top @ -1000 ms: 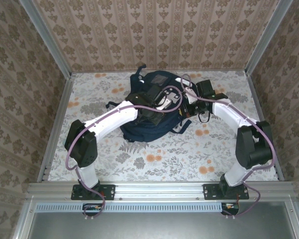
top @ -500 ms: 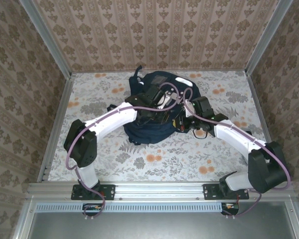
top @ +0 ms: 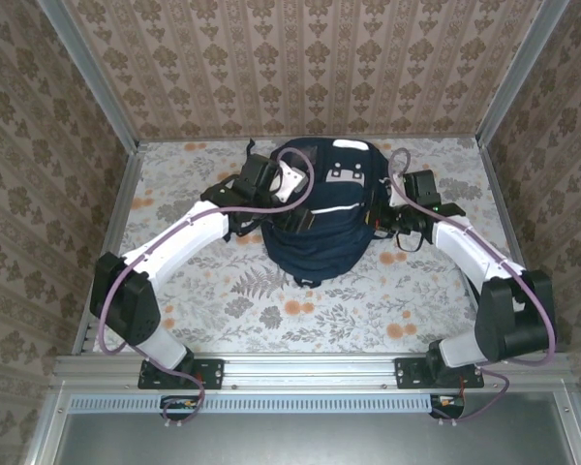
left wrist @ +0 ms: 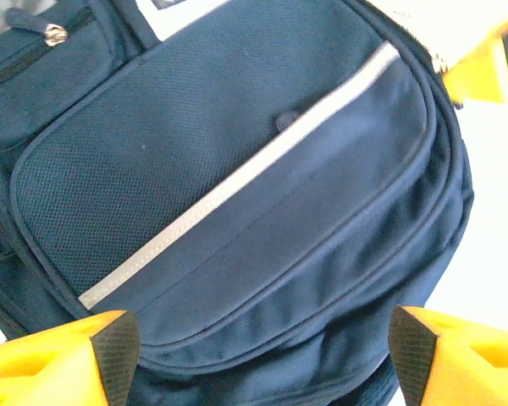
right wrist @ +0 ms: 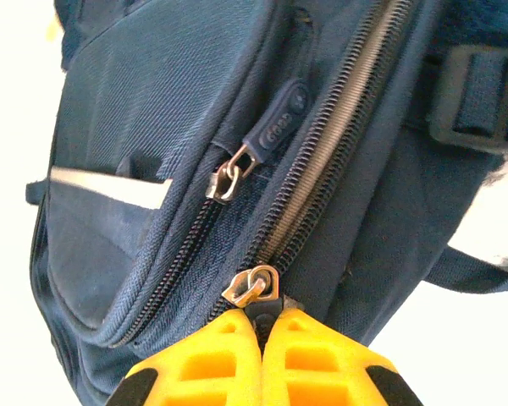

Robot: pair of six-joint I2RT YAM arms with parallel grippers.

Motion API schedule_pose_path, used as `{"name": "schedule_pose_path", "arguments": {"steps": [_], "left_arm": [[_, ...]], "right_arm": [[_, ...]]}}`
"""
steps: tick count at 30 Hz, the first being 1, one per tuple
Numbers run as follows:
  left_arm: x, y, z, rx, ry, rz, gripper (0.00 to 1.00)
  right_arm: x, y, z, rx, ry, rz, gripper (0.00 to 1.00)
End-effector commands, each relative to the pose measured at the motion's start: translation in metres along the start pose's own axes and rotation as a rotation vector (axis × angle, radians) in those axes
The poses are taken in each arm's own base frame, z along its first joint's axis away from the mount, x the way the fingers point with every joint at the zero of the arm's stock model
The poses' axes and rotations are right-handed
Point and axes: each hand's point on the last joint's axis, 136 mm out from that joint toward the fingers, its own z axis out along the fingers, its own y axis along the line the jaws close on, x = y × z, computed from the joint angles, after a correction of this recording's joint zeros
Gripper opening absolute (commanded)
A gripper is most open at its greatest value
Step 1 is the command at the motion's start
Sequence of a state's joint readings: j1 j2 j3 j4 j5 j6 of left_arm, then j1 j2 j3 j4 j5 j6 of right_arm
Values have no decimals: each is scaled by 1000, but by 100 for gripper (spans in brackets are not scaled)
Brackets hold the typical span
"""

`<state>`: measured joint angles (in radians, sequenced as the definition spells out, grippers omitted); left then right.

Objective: Pack books, pencil case, and school supplies into a backpack

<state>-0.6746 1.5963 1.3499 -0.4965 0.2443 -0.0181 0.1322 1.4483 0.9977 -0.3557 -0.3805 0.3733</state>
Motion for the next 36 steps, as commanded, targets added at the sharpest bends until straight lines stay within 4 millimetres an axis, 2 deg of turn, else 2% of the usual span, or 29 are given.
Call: {"name": "schedule_pose_path", "arguments": {"steps": [1, 4, 7, 13, 17, 21, 28, 32, 36], "left_arm": [[14, -10, 18, 64, 62, 194, 80], [13, -18, 33, 81, 33, 326, 79], [10, -22, 46, 107, 28, 383, 76], [15, -19, 81, 104, 93, 473, 70], [11, -9, 95, 56, 104, 503, 62], [1, -4, 99, 35, 76, 509, 51], [-12, 5, 99, -28, 37, 487, 19], [-23, 11, 95, -70, 2, 416, 10], [-31, 16, 90, -97, -28, 343, 4]], "right_arm": [[-31, 4, -7, -9, -58, -8, 0], [-38, 2, -8, -15, -66, -1, 0], [-40, 1, -8, -23, -62, 7, 0], [-37, 1, -7, -38, -53, 14, 0], [-36, 2, -7, -44, -44, 11, 0], [-32, 2, -8, -45, -29, 11, 0], [-12, 10, -9, -104, 24, 22, 0], [11, 22, -11, -158, 75, 22, 0], [34, 36, -17, -190, 104, 11, 0]]}}
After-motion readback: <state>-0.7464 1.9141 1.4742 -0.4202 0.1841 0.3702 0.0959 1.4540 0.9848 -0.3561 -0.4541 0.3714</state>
